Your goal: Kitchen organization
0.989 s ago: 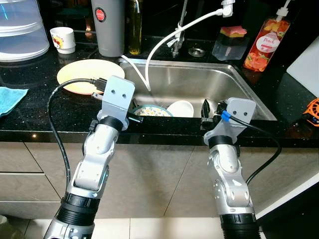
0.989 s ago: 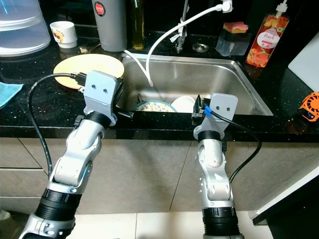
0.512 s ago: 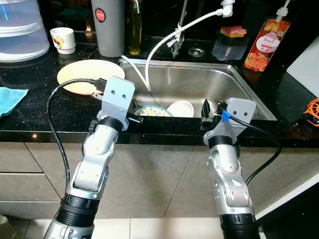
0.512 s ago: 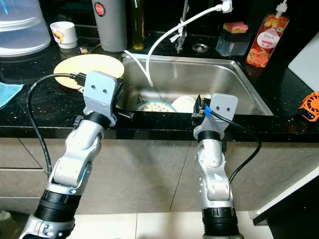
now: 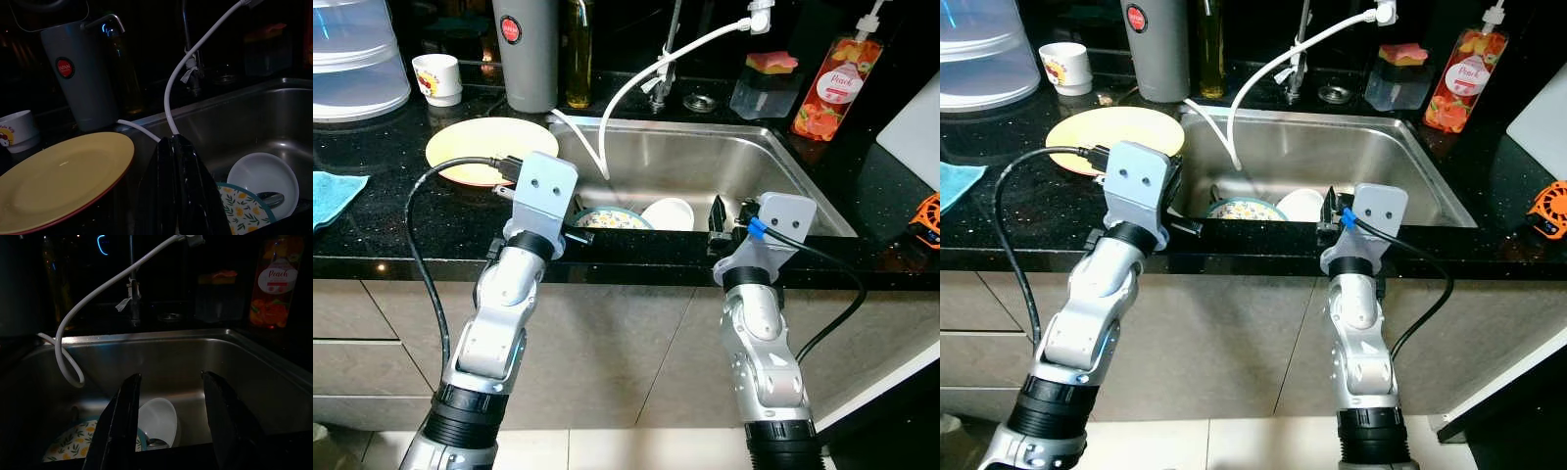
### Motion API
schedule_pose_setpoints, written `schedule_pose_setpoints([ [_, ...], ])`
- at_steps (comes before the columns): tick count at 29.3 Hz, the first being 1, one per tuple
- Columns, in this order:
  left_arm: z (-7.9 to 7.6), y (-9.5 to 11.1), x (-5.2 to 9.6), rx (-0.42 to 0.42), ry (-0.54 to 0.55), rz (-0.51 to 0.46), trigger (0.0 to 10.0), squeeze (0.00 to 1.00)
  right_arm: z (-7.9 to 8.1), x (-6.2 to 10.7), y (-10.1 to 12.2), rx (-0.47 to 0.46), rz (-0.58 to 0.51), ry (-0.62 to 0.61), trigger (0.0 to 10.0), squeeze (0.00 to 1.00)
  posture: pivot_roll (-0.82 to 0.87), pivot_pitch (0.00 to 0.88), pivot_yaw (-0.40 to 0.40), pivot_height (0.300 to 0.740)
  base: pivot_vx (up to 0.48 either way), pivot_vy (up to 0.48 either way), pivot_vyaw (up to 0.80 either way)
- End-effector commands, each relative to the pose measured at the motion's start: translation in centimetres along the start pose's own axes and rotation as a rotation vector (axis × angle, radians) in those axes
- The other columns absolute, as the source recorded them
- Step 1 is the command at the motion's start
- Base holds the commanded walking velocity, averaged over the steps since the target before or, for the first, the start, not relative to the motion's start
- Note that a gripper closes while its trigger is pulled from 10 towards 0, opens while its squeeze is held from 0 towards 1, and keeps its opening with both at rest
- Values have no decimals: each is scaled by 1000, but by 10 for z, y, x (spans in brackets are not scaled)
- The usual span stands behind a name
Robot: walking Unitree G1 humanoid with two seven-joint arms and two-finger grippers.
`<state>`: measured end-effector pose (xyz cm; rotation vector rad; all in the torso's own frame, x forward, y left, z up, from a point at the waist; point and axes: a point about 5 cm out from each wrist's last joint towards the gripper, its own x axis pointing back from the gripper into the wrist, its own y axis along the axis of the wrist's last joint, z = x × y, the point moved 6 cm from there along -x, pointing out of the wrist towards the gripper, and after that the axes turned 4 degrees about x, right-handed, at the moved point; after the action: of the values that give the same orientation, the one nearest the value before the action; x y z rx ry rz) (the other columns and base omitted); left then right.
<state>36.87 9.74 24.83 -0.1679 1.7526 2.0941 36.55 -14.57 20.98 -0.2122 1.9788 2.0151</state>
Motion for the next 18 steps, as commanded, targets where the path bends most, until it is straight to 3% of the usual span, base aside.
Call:
schedule_pose_setpoints([
  [1, -4, 0, 1, -5, -12, 4, 10000, 0, -3, 1, -1, 4, 7, -7, 10000, 0, 209, 0, -47, 740, 0, 0, 0],
  [18, -7, -1, 2, -2, -16, 8, 10000, 0, -4, 1, -1, 6, 9, -8, 10000, 0, 209, 0, -52, 740, 0, 0, 0],
])
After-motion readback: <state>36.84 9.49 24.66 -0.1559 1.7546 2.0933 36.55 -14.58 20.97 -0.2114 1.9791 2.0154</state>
